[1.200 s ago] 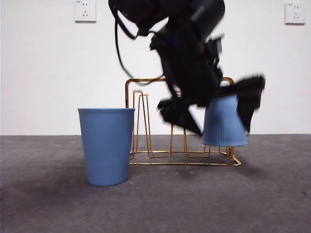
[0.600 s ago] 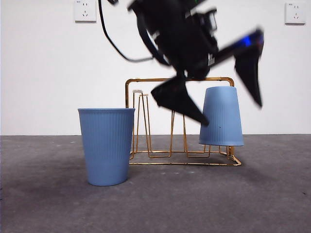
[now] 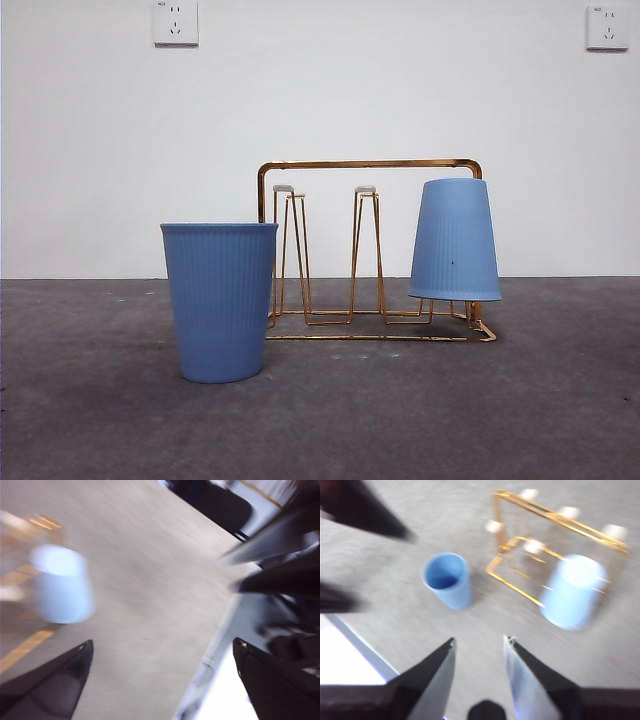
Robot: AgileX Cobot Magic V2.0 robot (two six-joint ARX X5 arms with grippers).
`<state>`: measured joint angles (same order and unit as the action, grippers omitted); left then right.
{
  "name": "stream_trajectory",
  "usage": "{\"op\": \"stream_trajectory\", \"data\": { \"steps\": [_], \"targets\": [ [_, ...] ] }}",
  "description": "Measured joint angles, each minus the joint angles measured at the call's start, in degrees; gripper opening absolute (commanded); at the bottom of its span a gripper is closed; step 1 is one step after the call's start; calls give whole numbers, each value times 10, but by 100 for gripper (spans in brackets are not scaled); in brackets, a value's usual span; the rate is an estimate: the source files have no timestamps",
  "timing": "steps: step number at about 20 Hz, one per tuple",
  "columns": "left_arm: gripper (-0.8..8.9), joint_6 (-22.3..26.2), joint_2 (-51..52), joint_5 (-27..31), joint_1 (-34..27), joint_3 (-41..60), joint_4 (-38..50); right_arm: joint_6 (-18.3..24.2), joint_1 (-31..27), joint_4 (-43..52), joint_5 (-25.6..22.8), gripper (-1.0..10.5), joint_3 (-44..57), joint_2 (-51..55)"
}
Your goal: Pick up cup 1,put cup 1 in the cup rack,pick up cup 2,put cup 2 in the cup rack
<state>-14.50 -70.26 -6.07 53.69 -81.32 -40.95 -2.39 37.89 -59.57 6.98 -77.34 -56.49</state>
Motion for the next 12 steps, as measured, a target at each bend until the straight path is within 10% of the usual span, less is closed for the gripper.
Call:
{"op": "stream_trajectory", "data": {
  "steps": [3, 12],
  "targets": [
    [470, 15, 84, 68, 0, 0, -60, -10, 0, 64, 60, 447, 0, -89],
    [470, 32, 195, 165, 0, 0, -199, -84, 19, 234, 110, 441, 0, -321]
  ]
}}
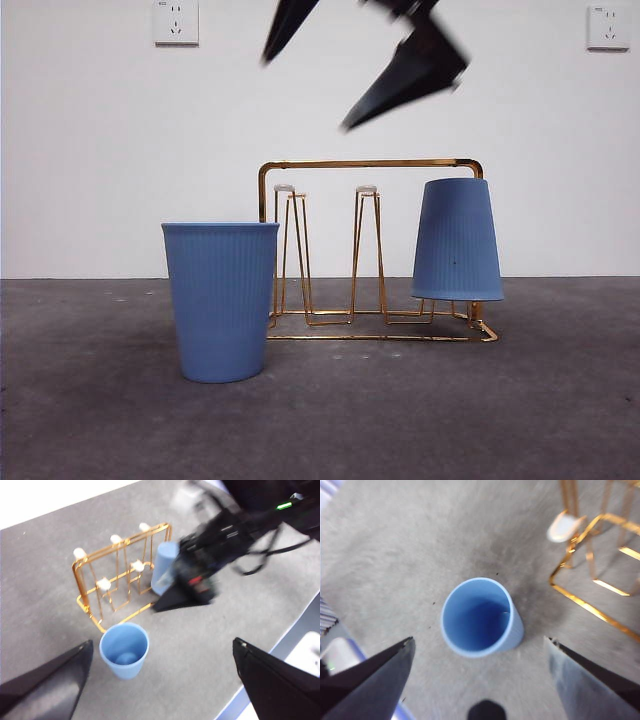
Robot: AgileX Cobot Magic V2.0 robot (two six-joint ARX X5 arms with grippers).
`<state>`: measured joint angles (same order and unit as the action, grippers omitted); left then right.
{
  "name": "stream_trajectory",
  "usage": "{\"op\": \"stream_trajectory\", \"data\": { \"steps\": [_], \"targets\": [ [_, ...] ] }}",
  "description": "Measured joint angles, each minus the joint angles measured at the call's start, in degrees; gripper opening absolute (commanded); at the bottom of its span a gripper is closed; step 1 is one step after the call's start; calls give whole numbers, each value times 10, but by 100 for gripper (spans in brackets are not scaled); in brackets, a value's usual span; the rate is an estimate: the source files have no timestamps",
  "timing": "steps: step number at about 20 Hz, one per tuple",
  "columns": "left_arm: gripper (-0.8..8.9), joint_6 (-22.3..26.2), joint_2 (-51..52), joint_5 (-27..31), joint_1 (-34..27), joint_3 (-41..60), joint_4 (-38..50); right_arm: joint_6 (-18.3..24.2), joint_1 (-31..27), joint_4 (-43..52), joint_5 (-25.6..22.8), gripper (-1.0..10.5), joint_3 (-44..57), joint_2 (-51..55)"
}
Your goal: Pick up cup 1,put cup 1 in the cup rack,pick up cup 2,put cup 2 in the cup rack
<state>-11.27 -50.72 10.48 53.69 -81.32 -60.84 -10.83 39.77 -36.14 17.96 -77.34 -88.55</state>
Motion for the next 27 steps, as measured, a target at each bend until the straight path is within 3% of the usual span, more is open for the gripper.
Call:
{"op": "stream_trajectory", "data": {
  "steps": [8, 15, 23, 27],
  "targets": [
    [470, 7, 2, 0, 0, 0, -14, -27, 23, 52, -51, 424, 0, -129],
    [470, 7, -2, 0, 0, 0, -13, -38, 24, 67, -51, -5, 0, -162],
    [470, 5, -9, -3, 0, 0, 52, -19, 25, 39, -41, -12, 0, -152],
    [471, -3, -33, -3, 0, 0, 120, 22, 26, -9, -116, -12, 0, -24]
  ]
}}
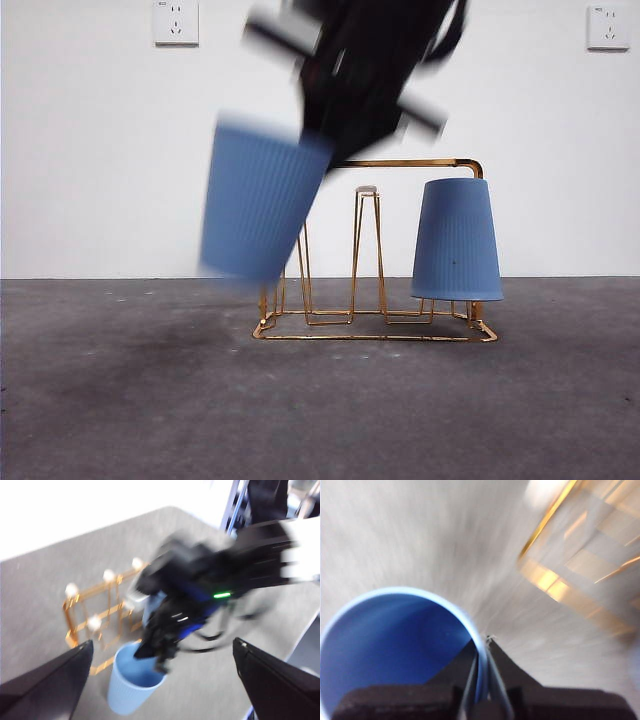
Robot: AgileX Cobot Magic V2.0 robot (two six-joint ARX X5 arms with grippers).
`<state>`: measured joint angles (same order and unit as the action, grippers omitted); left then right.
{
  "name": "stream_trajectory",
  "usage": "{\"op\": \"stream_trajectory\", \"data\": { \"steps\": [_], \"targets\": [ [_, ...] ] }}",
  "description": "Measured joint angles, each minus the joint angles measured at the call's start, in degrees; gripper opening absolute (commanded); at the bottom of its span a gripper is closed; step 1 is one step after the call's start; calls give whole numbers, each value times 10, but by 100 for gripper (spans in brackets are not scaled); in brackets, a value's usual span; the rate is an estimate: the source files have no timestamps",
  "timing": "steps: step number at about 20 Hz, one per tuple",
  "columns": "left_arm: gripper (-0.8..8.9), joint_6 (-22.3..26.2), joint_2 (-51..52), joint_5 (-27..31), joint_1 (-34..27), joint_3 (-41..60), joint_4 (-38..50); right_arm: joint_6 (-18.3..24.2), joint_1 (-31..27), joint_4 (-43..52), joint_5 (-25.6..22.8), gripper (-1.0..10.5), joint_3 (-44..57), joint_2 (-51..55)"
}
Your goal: Pick up cup 1,put cup 1 in the cup rack,pick up cup 2,put cup 2 in the cup rack
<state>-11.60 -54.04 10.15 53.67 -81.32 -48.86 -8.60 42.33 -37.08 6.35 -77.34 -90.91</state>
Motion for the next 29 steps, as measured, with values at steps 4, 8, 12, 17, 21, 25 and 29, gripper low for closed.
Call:
{"op": "stream_trajectory", "data": {
  "steps": [4, 8, 12, 17, 21, 25, 29],
  "targets": [
    [472, -21, -47, -41, -16, 0, 98, 23, 0, -5, -89, -12, 0, 203],
    [472, -76, -114, -177, -47, 0, 232, 54, 0, -7, -164, -12, 0, 391],
    [472, -166, -196, -351, -82, 0, 370, 109, 0, -30, -251, -12, 0, 506],
    [472, -293, -287, -498, -85, 0, 557, 164, 0, -33, -273, -12, 0, 568],
    [472, -402, -353, -529, -70, 0, 709, 203, 0, -30, -295, -12, -1, 585],
    [472, -494, -406, -525, -45, 0, 829, 236, 0, -25, -306, -12, -1, 579],
    [472, -548, -436, -506, -28, 0, 897, 256, 0, -11, -306, -12, -1, 567]
  ]
}}
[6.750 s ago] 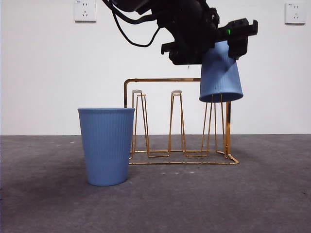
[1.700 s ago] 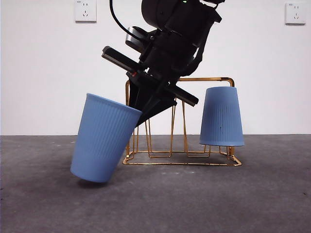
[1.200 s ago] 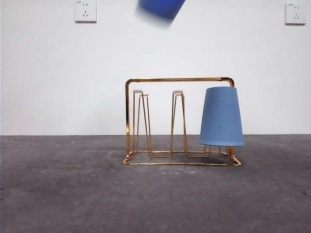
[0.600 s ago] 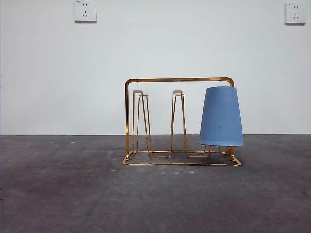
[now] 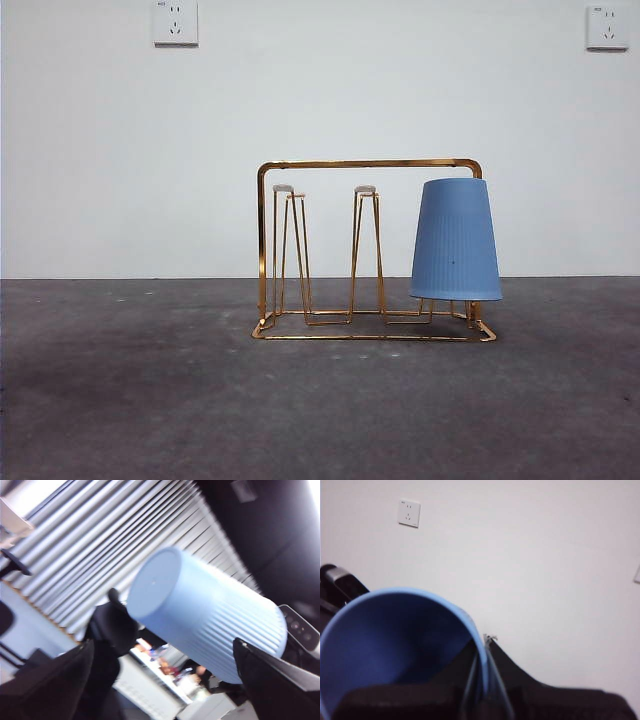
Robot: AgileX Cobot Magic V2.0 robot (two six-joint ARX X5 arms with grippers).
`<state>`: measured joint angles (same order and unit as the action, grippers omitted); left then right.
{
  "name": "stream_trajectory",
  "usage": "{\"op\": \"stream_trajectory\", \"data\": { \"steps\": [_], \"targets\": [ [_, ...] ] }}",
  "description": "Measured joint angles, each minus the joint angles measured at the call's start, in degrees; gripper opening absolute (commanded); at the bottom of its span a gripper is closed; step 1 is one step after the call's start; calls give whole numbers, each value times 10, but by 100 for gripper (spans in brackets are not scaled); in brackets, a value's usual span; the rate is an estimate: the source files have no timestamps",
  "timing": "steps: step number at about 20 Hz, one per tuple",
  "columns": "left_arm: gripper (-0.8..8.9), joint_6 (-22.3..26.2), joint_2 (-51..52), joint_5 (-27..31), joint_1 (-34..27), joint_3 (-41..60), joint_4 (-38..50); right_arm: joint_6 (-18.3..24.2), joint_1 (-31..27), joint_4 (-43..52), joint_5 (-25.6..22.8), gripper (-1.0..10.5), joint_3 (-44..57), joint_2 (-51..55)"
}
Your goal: Pick up cup 1,put cup 1 in the cup rack,pick up cup 2,put cup 2 in the cup rack
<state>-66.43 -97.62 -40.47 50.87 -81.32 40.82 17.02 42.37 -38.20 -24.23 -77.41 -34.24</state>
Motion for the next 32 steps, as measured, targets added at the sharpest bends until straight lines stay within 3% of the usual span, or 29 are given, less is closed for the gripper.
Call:
{"op": "stream_trajectory", "data": {
  "steps": [13, 25, 32],
  "targets": [
    [472, -72, -11, 31, -2, 0, 82, 30, -1, 20, 18, -12, -1, -65],
    [472, -86, -11, 43, -14, 0, 94, 38, -1, -25, 74, -13, -2, -95],
    [466, -86, -11, 43, -20, 0, 94, 38, 0, -31, 71, -13, -2, -104]
  ]
}}
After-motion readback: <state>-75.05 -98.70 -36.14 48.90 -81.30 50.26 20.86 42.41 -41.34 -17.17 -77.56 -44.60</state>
